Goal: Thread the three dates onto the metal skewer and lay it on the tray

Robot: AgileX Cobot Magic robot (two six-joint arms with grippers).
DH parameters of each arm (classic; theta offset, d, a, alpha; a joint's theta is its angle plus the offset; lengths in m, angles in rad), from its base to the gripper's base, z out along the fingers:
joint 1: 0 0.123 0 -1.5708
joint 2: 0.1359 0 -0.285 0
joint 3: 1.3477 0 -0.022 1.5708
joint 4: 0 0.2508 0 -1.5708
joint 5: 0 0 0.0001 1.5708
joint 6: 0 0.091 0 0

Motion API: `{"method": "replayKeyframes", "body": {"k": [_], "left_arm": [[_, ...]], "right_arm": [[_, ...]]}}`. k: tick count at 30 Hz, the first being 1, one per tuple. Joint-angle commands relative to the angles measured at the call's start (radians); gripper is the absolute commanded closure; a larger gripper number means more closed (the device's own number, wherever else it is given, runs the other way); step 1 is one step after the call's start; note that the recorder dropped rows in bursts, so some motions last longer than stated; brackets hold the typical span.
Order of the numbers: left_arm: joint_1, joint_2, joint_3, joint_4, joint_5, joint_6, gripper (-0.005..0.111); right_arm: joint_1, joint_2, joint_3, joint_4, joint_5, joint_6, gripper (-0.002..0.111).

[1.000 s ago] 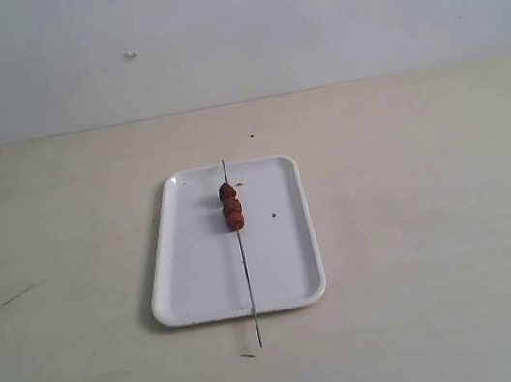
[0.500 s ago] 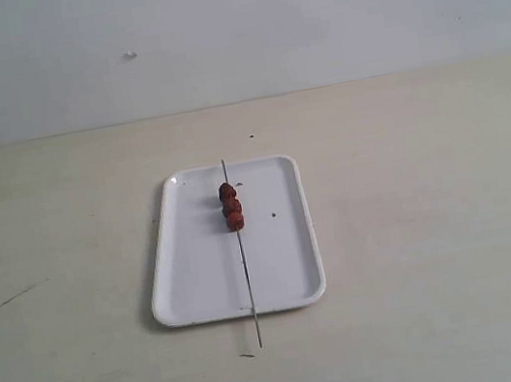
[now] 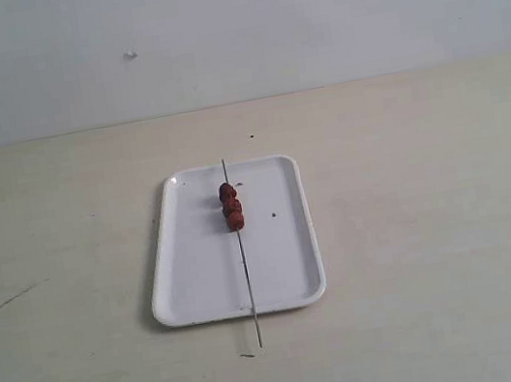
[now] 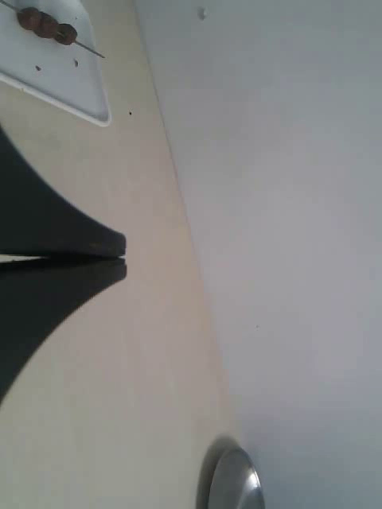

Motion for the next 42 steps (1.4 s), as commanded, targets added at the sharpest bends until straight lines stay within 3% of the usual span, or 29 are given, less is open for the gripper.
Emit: {"method": "replayKeyframes", "body": {"k": [1,42], "left_arm": [[0.022,-0.051,0.000,0.001,-0.001,-0.008,0.107],[0.030,-0.070,0.000,0.001,0.003,-0.008,0.107]], "right_arm": [[0.003,-0.008,0.005,-0.008,-0.014,-0.002,0.108],[0.003,-0.008,0.005,-0.008,-0.014,-0.002,0.108]]}}
